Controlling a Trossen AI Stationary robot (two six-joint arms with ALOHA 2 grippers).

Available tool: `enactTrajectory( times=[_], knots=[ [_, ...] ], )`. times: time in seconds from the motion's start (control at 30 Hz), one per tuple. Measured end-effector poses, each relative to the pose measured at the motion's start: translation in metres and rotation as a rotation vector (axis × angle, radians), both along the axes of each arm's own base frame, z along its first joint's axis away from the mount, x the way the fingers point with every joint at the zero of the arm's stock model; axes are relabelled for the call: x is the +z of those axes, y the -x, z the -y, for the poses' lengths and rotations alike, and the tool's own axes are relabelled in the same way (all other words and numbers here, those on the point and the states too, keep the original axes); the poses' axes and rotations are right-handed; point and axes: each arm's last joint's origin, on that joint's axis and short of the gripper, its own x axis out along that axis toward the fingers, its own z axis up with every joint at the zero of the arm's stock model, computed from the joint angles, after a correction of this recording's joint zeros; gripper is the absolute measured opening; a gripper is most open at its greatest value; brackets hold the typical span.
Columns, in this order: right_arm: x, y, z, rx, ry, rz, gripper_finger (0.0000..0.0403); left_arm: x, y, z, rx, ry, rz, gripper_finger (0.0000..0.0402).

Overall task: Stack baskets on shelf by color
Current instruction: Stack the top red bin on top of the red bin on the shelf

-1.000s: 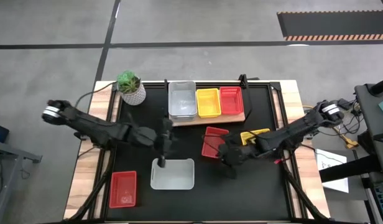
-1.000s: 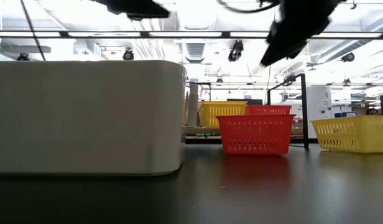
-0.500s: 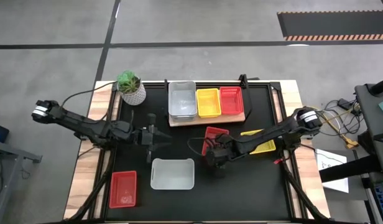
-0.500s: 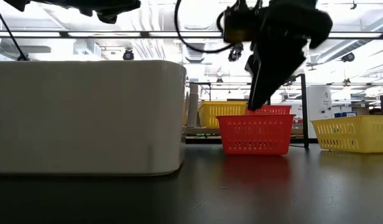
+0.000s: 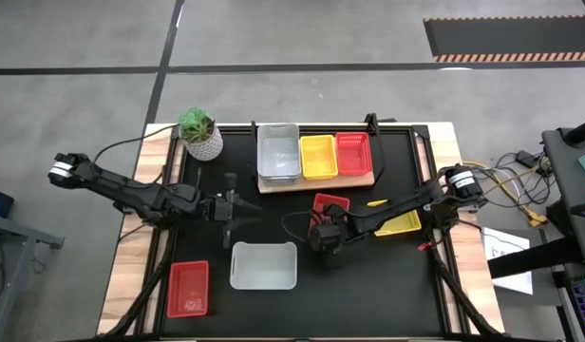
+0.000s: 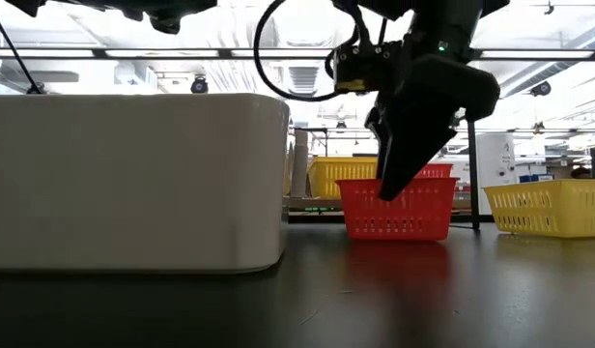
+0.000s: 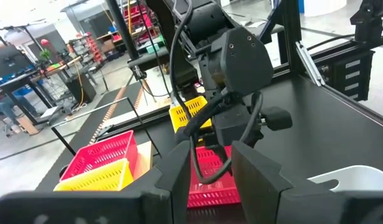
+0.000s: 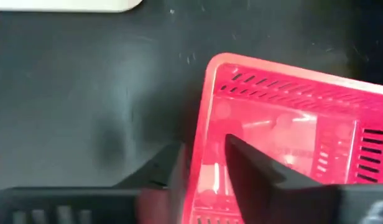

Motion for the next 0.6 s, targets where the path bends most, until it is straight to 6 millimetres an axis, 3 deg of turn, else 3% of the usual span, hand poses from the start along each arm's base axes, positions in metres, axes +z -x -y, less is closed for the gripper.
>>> enactTrajectory(
  times=[0.1,0.17,0.4,0.5,0.6],
  knots=[
    [0.008,0.005,-0.004,0.07,0.02,-0.021,0.0045,0.001,0.0,0.0,0.0,0.001,0.002,0.01],
    [0.025,0.013,-0.008,0.143,0.033,-0.046,0.002,0.001,0.0,0.0,0.0,0.0,0.002,0.01],
    [0.114,0.056,-0.005,0.34,0.143,-0.046,0.0011,0.001,0.0,0.0,0.0,0.0,0.004,0.01],
    [0.148,0.079,0.012,0.302,0.251,0.034,0.001,0.001,0.0,0.0,0.0,0.002,0.01,0.01],
    [0.167,0.097,0.035,0.235,0.358,0.122,0.0009,0.001,0.0,0.0,0.0,0.001,0.01,0.01]
  ],
)
